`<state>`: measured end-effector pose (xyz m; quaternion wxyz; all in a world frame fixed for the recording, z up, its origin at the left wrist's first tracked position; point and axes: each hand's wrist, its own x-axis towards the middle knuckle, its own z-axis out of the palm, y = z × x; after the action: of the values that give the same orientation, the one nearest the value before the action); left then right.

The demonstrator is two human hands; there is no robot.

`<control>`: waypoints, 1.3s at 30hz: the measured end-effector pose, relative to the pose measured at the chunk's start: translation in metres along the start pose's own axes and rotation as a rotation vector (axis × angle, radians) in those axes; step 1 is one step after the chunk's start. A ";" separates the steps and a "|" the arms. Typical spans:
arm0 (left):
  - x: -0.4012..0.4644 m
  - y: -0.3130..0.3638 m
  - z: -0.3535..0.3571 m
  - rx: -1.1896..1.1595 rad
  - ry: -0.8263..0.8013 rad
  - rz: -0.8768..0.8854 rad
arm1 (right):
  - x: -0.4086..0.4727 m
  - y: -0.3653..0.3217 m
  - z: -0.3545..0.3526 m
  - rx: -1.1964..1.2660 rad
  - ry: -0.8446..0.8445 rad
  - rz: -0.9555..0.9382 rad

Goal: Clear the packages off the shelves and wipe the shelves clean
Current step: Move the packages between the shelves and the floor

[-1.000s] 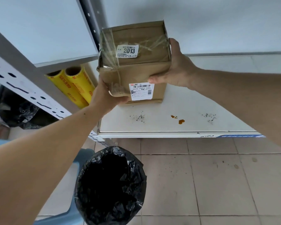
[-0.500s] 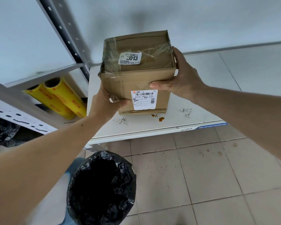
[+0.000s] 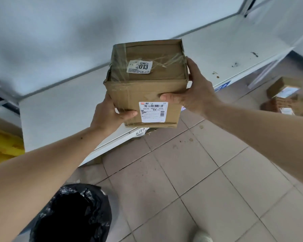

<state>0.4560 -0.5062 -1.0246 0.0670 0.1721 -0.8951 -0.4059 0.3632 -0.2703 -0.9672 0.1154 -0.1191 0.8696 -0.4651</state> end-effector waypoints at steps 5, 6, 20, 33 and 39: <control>-0.003 0.063 0.076 -0.002 -0.100 0.084 | -0.029 0.055 -0.080 0.075 0.066 0.072; -0.005 0.074 0.091 0.004 -0.121 0.091 | -0.035 0.066 -0.096 0.075 0.080 0.091; -0.052 0.223 0.316 0.001 -0.349 0.153 | -0.110 0.244 -0.302 0.041 0.160 0.254; -0.027 0.265 0.463 0.099 -0.485 0.216 | -0.090 0.371 -0.386 0.071 0.202 0.366; -0.020 0.249 0.526 0.197 -0.510 0.231 | -0.087 0.446 -0.380 0.075 0.208 0.445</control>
<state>0.2752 0.0233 -1.1858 -0.1314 -0.0328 -0.9318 -0.3369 0.2825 0.2942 -1.1272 0.1292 0.1283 0.8637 -0.4700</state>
